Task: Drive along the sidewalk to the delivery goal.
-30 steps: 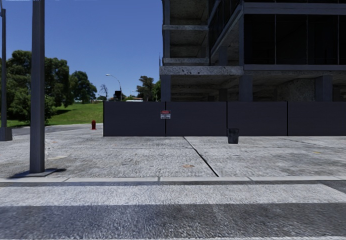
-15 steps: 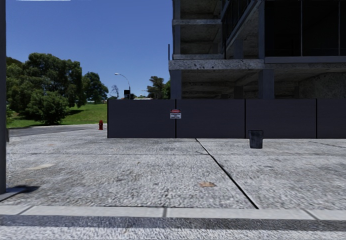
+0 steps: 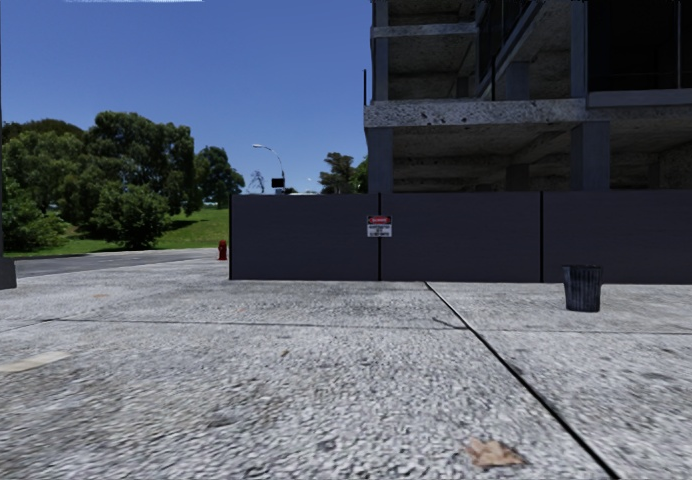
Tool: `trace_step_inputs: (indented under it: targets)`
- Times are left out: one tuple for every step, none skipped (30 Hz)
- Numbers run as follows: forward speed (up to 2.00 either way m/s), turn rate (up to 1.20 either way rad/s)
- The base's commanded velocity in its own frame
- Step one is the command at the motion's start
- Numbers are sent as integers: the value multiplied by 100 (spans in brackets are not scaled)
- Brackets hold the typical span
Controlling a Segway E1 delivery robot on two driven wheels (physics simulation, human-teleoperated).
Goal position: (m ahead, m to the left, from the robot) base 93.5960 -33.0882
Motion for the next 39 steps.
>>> trace_step_inputs:
  targets:
    - [176,30]
    - [176,31]
    - [176,31]
    - [176,32]
    - [176,32]
    - [176,32]
    - [176,33]
    - [176,33]
    - [176,33]
    - [176,34]
    - [176,35]
    - [176,35]
    - [176,35]
    - [176,36]
    - [176,37]
    - [176,38]
    - [176,38]
    - [176,39]
    - [176,39]
    - [176,39]
    - [176,39]
    - [176,39]
    - [176,40]
    - [176,40]
    - [176,40]
    - [176,41]
    - [176,43]
    - [176,44]
    - [176,44]
    - [176,45]
    - [176,45]
    - [176,45]
    - [176,45]
    - [176,45]
    - [176,45]
    - [176,45]
    - [176,45]
    - [176,45]
    - [176,45]
